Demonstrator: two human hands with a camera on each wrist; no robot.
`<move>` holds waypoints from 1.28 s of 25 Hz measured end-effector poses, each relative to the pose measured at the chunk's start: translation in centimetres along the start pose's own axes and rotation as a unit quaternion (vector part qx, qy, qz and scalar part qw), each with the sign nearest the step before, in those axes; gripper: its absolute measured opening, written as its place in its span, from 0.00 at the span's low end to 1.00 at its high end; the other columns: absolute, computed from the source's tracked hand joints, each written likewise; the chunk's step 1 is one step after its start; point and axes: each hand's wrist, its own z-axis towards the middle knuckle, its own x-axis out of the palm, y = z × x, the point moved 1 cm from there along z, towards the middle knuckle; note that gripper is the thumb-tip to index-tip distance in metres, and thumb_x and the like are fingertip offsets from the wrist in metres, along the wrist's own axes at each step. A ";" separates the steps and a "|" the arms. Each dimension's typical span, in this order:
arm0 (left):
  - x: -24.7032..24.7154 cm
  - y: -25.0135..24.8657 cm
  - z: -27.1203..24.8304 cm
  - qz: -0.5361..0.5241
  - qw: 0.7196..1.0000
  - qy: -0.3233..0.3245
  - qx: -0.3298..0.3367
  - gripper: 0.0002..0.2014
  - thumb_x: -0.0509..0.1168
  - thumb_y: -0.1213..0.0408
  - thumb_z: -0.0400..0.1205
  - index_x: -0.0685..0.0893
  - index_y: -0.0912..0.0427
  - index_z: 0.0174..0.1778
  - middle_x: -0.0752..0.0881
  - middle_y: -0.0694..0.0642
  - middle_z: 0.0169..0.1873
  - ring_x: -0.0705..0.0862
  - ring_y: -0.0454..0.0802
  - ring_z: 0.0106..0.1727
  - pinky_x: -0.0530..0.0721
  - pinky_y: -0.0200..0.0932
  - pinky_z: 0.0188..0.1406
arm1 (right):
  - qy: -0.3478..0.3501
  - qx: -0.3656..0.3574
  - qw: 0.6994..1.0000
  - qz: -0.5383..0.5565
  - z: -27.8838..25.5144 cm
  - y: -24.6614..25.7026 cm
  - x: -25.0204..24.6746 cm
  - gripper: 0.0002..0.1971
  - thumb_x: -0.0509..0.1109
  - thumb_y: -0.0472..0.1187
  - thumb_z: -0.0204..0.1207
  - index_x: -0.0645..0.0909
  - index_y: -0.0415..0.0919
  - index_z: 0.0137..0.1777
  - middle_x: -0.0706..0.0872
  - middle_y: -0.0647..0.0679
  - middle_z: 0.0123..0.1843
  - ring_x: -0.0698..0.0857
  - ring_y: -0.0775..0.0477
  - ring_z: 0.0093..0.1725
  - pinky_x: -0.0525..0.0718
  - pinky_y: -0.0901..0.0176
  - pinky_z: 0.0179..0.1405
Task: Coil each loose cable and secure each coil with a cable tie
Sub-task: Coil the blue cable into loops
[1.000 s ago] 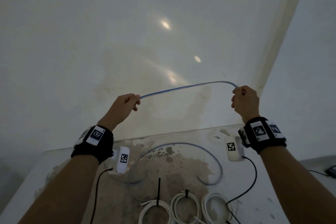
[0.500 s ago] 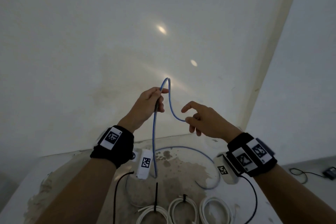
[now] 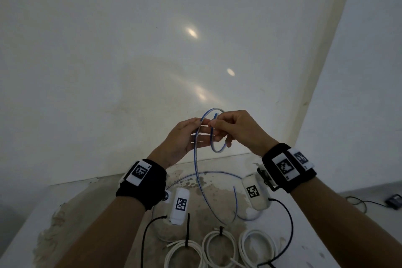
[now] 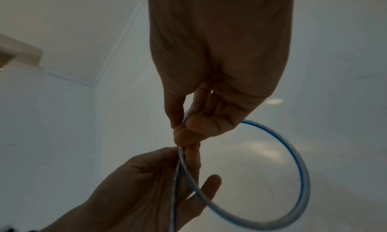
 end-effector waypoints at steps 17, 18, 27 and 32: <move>-1.1 -0.5 -1.0 -0.164 0.986 -0.028 -0.031 0.17 0.49 0.58 0.91 0.75 0.57 0.39 0.63 0.48 0.24 0.58 0.41 0.19 0.59 0.34 0.18 | -0.111 0.126 0.986 0.009 -4.1 -6.2 6.0 0.32 0.70 0.69 0.70 0.69 0.42 0.57 0.81 0.49 0.48 0.81 0.52 0.44 0.78 0.62 0.42; -1.3 -0.7 -0.9 -0.177 0.983 -0.029 -0.031 0.17 0.49 0.58 0.91 0.75 0.57 0.38 0.63 0.47 0.24 0.58 0.41 0.18 0.58 0.34 0.17 | -0.010 0.160 0.987 0.013 -4.7 -6.8 6.8 0.34 0.67 0.72 0.71 0.69 0.44 0.62 0.84 0.48 0.55 0.84 0.51 0.52 0.81 0.59 0.47; -6.8 -1.5 -3.6 -0.091 0.989 -0.027 -0.110 0.17 0.52 0.58 0.88 0.73 0.55 0.34 0.59 0.46 0.22 0.54 0.40 0.17 0.51 0.36 0.17 | 0.244 0.138 0.935 -0.218 -6.0 -10.9 0.2 0.23 0.57 0.56 0.88 0.86 0.44 0.43 0.78 0.56 0.31 0.76 0.54 0.32 0.76 0.63 0.40; -6.7 -0.8 -4.2 -0.029 0.989 -0.041 -0.136 0.16 0.51 0.59 0.89 0.72 0.56 0.34 0.58 0.46 0.21 0.48 0.44 0.22 0.49 0.37 0.18 | 0.191 0.120 0.897 -0.379 -4.1 -9.6 -3.2 0.11 0.63 0.49 0.87 0.83 0.52 0.46 0.82 0.60 0.41 0.83 0.50 0.45 0.78 0.61 0.44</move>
